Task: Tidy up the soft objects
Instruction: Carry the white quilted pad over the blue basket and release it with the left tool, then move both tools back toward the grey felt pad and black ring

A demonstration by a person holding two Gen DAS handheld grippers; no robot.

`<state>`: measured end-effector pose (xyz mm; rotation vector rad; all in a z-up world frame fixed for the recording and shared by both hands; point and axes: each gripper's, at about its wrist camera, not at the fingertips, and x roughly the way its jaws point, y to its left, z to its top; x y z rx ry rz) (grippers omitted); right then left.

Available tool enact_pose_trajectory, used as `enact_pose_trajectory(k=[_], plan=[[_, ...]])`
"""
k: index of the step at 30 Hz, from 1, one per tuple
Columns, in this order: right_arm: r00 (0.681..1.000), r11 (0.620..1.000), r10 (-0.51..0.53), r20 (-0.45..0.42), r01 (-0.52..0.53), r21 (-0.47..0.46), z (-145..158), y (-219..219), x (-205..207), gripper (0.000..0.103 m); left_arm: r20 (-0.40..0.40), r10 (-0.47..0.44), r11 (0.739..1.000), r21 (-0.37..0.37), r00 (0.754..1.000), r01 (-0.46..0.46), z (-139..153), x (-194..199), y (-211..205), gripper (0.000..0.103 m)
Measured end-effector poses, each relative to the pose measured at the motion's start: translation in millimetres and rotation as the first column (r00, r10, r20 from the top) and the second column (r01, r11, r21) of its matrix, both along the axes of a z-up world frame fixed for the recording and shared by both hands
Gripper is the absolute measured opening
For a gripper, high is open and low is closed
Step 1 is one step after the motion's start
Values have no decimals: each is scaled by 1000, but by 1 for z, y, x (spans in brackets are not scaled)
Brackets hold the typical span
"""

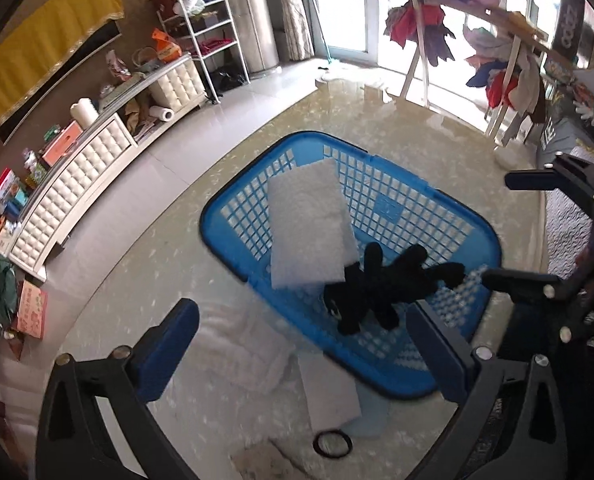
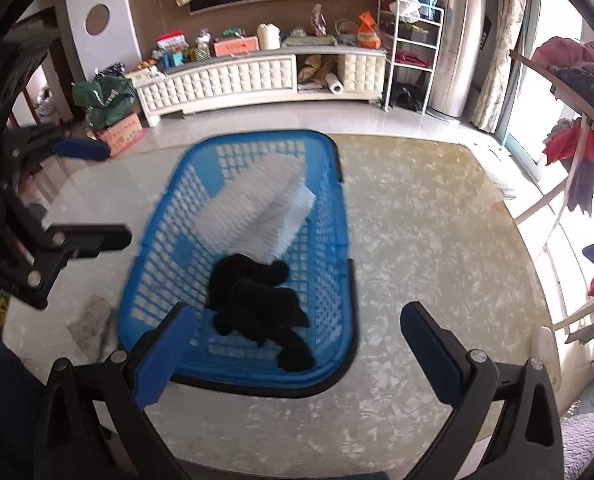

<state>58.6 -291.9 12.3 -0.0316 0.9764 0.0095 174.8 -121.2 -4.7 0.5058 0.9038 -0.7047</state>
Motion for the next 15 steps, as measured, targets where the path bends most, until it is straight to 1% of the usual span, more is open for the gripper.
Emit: enact_pose_trajectory(k=[2, 4, 8, 11, 13, 15], plan=[[1000, 1000, 10, 10, -10, 22, 6, 5, -3, 103, 23, 6, 1000, -20, 1000, -6, 7, -12, 9, 103], [1000, 1000, 13, 24, -14, 26, 11, 11, -8, 103, 36, 10, 1000, -14, 999, -10, 10, -24, 20, 103], [999, 999, 21, 38, -22, 30, 16, 26, -13, 103, 11, 47, 998, -39, 999, -47, 11, -41, 48, 103], [998, 999, 31, 54, -33, 42, 20, 36, -17, 103, 11, 54, 997, -55, 998, -53, 9, -56, 68, 103], [997, 998, 41, 58, -44, 53, 20, 42, -19, 103, 11, 69, 996, -59, 998, -69, 8, -64, 79, 103], [998, 998, 44, 51, -46, 38, 19, 52, -19, 103, 0, 97, 994, -58, 995, -97, 5, -70, 92, 103]])
